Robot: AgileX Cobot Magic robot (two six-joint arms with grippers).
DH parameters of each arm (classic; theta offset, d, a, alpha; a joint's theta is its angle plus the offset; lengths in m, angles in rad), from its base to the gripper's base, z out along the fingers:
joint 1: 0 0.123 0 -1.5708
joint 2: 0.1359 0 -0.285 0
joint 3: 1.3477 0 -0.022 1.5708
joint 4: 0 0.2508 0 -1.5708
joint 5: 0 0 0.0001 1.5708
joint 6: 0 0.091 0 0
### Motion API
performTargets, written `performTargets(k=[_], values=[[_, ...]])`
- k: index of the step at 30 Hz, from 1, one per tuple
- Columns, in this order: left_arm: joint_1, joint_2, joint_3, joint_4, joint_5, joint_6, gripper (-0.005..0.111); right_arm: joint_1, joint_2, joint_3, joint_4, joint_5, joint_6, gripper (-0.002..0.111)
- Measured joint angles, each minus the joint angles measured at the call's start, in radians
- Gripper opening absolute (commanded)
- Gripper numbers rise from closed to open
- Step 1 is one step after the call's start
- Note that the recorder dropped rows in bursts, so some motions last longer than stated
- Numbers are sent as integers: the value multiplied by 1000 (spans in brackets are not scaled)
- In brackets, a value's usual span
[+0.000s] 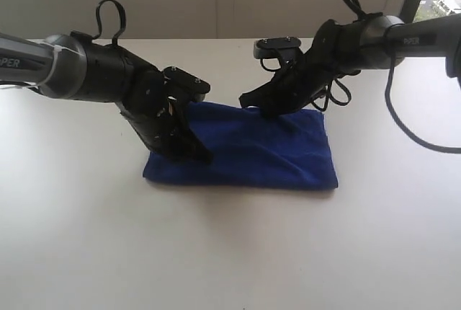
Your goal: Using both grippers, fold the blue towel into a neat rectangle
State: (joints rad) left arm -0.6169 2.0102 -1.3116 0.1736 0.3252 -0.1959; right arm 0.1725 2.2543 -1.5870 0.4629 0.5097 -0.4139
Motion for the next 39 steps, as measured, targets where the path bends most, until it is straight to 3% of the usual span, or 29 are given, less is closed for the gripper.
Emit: performTargets(k=[9, 16, 24, 31, 39], values=[[0, -45, -21, 29, 50, 14, 0, -16, -86, 2, -20, 19, -4, 0], [10, -69, -57, 74, -62, 17, 0, -16, -98, 2, -25, 108, -15, 0], [77, -16, -57, 87, -167, -27, 0, -18, -79, 3, -88, 163, 8, 0], [80, 14, -59, 87, -304, -49, 0, -40, -77, 3, -99, 167, 25, 0], [121, 93, -61, 87, -337, -58, 0, -49, -56, 3, -109, 124, 29, 0]])
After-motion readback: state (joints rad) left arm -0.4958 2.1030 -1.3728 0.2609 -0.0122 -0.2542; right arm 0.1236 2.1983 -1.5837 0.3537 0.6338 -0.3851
